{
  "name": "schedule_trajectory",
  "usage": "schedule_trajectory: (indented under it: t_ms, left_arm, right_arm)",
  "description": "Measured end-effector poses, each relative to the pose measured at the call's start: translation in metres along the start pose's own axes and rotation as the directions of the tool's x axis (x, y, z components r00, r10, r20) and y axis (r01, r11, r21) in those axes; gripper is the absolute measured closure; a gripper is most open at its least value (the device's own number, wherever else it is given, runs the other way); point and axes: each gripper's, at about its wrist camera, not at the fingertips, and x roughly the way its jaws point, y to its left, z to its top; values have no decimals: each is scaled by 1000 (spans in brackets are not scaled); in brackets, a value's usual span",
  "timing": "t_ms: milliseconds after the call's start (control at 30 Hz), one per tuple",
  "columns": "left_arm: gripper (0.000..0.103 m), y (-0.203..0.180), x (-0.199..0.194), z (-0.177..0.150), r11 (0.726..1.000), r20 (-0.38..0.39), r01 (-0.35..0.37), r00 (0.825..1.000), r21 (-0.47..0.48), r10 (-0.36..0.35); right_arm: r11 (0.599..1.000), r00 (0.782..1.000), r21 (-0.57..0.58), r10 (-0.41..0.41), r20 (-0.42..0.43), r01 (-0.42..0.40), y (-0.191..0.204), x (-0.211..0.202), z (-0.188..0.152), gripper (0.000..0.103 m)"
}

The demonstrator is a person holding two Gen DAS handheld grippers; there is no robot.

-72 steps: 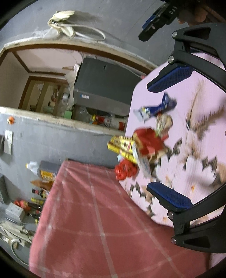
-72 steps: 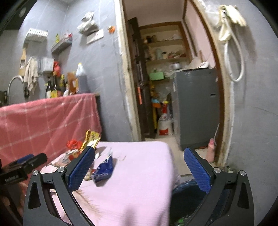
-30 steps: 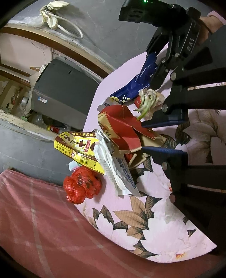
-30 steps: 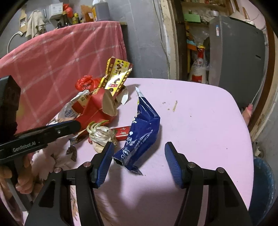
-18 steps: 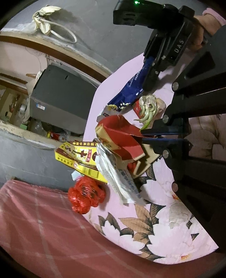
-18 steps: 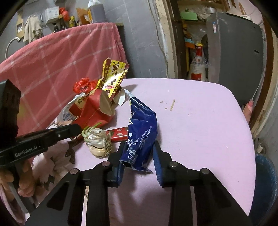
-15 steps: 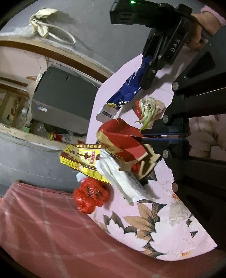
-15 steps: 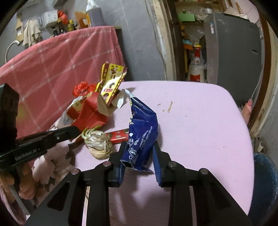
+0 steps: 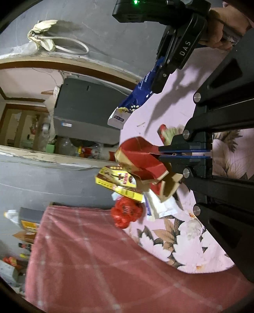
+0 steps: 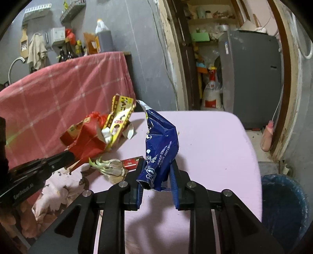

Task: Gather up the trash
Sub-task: 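Carry the red box and blue snack bag over the blue bin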

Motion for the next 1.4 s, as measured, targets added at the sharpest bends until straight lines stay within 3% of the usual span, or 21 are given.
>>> schedule_trajectory:
  t_ms: [233,433,700,1133,1400]
  left_arm:
    - [103,-12,-19,5,1000,83,-18,996,6,18]
    - [103,-32,-29,9,1000,133,22,991,-14,-20]
    - [103,-90,-33,8,994,174,108,979,5,-107]
    - [103,-185,-12,-8,967,145,251,956,48,-256]
    - [103,-229,11,-26,954,80,290,952,75,-296]
  right_arm:
    - [999,994,-13,-46,104,47,2,-27,3,82]
    - [995,975,-20,-94,202,100,-5,-59,1,82]
    - [983,943,14,-178,282,182,-33,-103,-12,82]
    - [933,879,106,-360,314,344,-96,-163,-48,82]
    - [903,866,160,-428,258,398,-133,-180,-77,82]
